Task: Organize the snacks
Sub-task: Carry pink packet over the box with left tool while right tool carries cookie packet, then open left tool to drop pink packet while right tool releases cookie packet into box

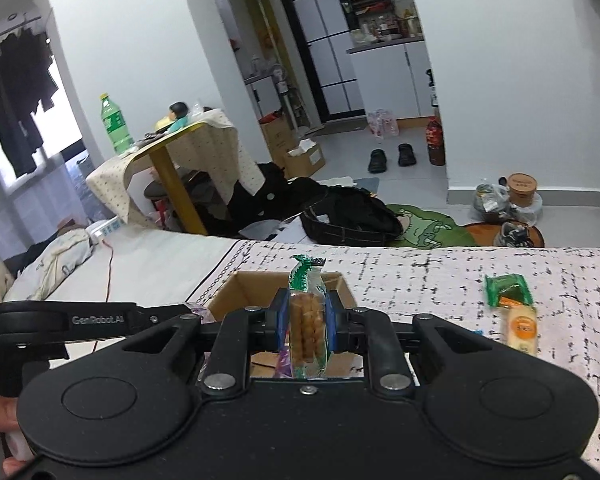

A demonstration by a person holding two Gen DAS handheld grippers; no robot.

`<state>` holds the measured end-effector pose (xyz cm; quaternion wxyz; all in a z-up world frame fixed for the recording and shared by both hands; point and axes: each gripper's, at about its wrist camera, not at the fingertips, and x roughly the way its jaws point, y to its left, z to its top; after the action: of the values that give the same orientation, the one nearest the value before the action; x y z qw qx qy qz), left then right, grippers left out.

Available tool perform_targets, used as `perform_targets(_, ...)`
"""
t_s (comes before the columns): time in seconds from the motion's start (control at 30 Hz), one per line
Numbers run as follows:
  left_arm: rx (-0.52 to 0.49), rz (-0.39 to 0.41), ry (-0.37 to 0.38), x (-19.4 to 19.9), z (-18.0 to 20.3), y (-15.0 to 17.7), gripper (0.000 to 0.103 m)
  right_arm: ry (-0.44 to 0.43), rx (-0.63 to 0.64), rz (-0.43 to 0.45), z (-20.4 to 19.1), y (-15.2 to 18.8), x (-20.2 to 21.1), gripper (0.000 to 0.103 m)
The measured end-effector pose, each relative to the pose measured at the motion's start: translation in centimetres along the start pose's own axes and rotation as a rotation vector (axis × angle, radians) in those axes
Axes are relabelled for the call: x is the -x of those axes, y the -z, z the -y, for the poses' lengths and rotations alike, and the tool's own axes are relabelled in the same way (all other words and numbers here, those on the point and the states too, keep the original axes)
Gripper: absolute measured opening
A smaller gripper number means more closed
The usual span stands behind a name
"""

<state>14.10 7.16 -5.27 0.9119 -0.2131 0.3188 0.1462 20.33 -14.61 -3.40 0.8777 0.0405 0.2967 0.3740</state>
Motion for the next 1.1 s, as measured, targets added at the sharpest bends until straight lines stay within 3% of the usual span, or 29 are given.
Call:
perform_targets(0.63, 0.096, -0.014, -0.034, -1.3, -2.9, -1.3, 0.009, -0.042, 0.027, -0.062, -1.7, 0.5, -2.5, 0.019)
perform_targets(0.7, 0.098, -0.016, -0.044, -0.9, -3.3, -1.2, 0.013, -0.045, 0.029, -0.071, -1.8, 0.5, -3.1, 0.019)
perform_targets(0.87, 0.085, -0.001, -0.076, 0.2, -3.7, -0.9, 0.050, -0.059, 0.033, -0.087, -2.5, 0.5, -4.6, 0.019)
perform_targets(1.1, 0.082, -0.017, -0.116, 0.9, -4.9, -0.9, 0.066, -0.064, 0.058, -0.096, -3.6, 0.4, -5.9, 0.019)
